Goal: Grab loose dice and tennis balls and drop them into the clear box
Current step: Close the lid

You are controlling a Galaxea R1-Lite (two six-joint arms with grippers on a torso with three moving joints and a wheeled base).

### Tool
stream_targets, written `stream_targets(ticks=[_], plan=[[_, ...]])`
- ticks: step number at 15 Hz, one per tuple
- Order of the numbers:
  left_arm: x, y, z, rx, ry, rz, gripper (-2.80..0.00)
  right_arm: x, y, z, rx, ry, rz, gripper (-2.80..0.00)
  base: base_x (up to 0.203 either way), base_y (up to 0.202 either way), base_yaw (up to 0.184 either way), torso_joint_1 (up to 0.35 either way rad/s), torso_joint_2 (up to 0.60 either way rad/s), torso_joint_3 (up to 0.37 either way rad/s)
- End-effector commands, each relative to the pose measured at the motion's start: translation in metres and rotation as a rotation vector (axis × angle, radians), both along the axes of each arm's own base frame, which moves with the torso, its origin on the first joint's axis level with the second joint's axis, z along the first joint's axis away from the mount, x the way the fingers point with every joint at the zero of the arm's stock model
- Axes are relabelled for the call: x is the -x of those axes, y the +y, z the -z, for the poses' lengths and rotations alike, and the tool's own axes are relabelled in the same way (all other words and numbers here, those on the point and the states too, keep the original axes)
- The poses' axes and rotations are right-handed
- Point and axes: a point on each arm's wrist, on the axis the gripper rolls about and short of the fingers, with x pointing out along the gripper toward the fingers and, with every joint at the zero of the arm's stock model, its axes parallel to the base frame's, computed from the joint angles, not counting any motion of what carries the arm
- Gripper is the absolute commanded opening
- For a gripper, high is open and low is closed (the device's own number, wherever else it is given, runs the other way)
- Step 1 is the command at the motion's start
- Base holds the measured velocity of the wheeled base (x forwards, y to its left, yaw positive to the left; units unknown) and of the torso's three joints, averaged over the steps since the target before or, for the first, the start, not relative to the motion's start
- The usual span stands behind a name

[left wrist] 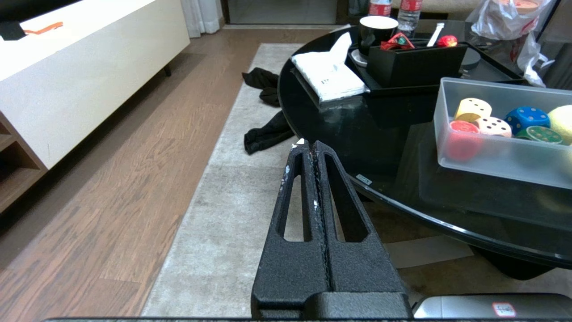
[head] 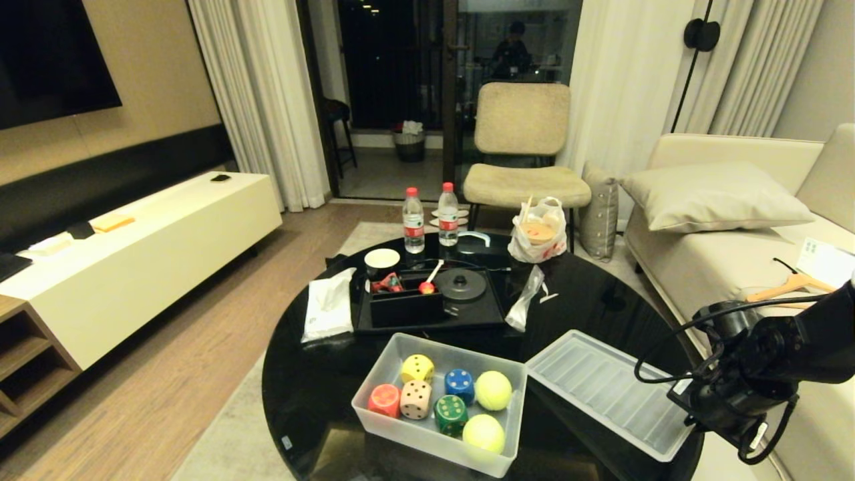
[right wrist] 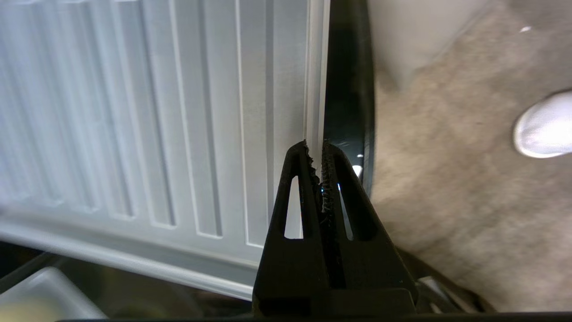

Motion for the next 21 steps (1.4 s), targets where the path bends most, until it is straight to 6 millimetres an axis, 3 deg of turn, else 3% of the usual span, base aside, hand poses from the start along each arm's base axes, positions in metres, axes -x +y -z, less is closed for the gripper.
stream_targets(ticks=[1,21], plan=[[0.000,0.000,0.000,0.000,0.003,0.000,-2.80,-0.005,-0.002,0.018,0.005,0.052,0.007,-2.80,0.000,0.000,0.000,0.000,0.00,0.000],[0.000,0.000,0.000,0.002,0.003,0.001,-2.80,-0.010,-0.003,0.041,0.052,0.135,-0.014,-2.80,0.000,0.000,0.000,0.000,0.00,0.000]])
